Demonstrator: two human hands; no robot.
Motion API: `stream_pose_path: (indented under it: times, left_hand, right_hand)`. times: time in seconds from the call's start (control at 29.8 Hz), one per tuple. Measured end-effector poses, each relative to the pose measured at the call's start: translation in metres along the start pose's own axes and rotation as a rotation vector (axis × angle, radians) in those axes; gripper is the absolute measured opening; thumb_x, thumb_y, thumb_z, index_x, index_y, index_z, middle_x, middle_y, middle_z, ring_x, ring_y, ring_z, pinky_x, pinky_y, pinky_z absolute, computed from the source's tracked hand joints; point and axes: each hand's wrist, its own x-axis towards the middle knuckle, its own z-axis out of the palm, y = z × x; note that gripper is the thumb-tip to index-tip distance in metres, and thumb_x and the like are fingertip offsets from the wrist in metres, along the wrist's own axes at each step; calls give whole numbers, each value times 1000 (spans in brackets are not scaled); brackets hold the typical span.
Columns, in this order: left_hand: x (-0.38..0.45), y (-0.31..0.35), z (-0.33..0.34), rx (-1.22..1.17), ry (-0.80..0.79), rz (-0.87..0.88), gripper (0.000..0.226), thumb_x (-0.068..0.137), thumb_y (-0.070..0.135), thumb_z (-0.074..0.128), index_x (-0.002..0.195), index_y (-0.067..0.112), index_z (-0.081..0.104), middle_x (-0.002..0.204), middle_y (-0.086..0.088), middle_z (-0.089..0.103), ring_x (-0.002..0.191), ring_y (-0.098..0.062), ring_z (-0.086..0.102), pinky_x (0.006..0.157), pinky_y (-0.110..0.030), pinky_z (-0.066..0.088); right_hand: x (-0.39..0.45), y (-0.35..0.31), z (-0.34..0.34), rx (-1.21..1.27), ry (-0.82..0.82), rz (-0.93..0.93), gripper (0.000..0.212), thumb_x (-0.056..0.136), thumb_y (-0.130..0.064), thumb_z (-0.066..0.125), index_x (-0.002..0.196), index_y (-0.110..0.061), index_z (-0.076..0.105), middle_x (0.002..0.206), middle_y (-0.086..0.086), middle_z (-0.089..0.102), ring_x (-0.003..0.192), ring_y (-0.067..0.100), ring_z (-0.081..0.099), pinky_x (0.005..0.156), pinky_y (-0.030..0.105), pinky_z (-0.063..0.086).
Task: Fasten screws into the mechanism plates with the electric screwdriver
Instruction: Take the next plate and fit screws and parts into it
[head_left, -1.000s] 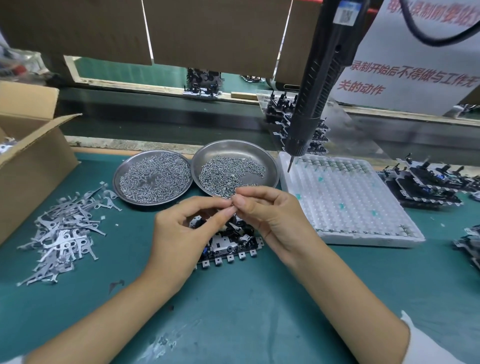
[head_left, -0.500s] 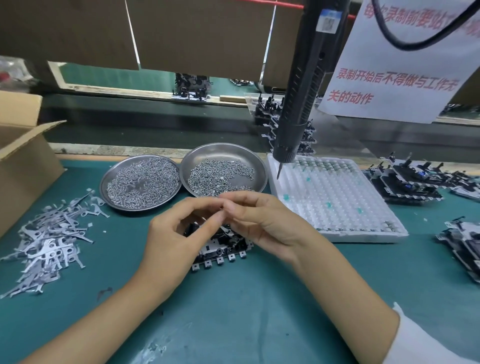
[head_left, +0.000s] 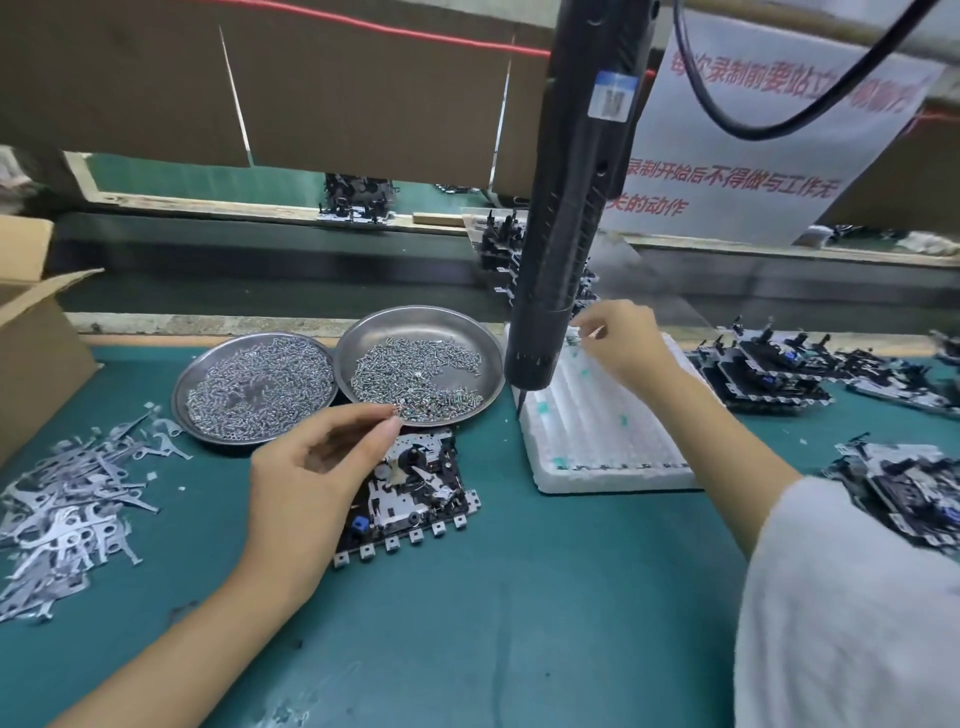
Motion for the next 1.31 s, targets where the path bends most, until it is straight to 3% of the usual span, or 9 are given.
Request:
stream_pose_path:
  times: [0.13, 0.23, 0.3, 0.57, 0.7, 0.87, 1.04, 1.14, 1.31]
  left_hand:
    - [2, -1, 0, -5, 12, -11, 19, 75, 7, 74, 82, 25, 73, 79, 12, 73, 72, 2, 66, 68, -7, 48]
    - [3, -1, 1, -23, 9, -34, 16, 72, 11, 74, 83, 24, 73, 80, 10, 74, 74, 0, 67, 69, -8, 49]
    - [2, 0, 1, -37, 7, -42, 16, 71, 12, 74, 83, 23, 73, 80, 10, 74, 73, 1, 67, 68, -8, 48]
    - [0, 3, 2, -11, -36, -25, 21, 75, 4, 72, 86, 22, 72, 79, 12, 73, 71, 4, 64, 66, -7, 47]
    - [1, 2, 0, -26, -39, -16, 22, 75, 4, 71, 88, 22, 71, 79, 8, 72, 72, 1, 64, 67, -9, 48]
    - [2, 1, 1, -36, -56, -2, 16, 73, 7, 71, 85, 18, 69, 81, 8, 72, 74, 0, 64, 67, -9, 47]
    - [2, 3, 1, -57, -78, 14, 14, 70, 11, 70, 84, 15, 68, 79, 9, 71, 72, 1, 63, 67, -10, 47]
    - [2, 4, 3, -37, -101, 27, 15, 72, 6, 70, 83, 15, 67, 77, 10, 71, 71, 0, 63, 68, -11, 48]
    - [-1, 4, 3, -20, -138, 31, 16, 70, 14, 69, 86, 15, 68, 77, 10, 71, 68, -1, 63, 65, -12, 49]
  right_hand:
    - [11, -5, 2, -204, -103, -116, 26, 76, 13, 48, 86, 2, 68, 86, 17, 69, 81, 35, 62, 70, 41, 54]
    - [12, -15, 3, -394, -98, -150, 36, 76, 12, 46, 58, -17, 35, 60, 2, 43, 56, 26, 38, 46, 28, 30]
    - [10, -19, 3, -505, -100, -173, 41, 76, 12, 46, 59, -17, 22, 59, 0, 27, 52, 20, 26, 46, 27, 22]
    - [14, -17, 11, -533, -67, -231, 33, 79, 13, 44, 65, -15, 31, 72, 6, 43, 74, 27, 42, 61, 32, 31]
    - [12, -12, 6, -363, 21, -213, 29, 78, 14, 43, 84, -2, 67, 83, 17, 62, 82, 34, 55, 66, 35, 42]
    - [-23, -18, -26, 220, 108, 29, 16, 82, 2, 64, 74, -9, 70, 79, 8, 71, 67, 19, 67, 67, 26, 54]
    - [-99, -64, -21, 952, -187, -19, 17, 72, 0, 76, 79, -16, 76, 82, 3, 75, 74, 9, 70, 71, 18, 54]
    - [-116, -87, 8, 1080, -305, -16, 18, 73, -4, 75, 84, -18, 76, 82, 0, 75, 76, 8, 70, 71, 14, 52]
    - [-125, -94, 30, 1182, -274, 55, 26, 69, 0, 78, 85, -20, 75, 81, -2, 75, 75, 8, 71, 67, 13, 51]
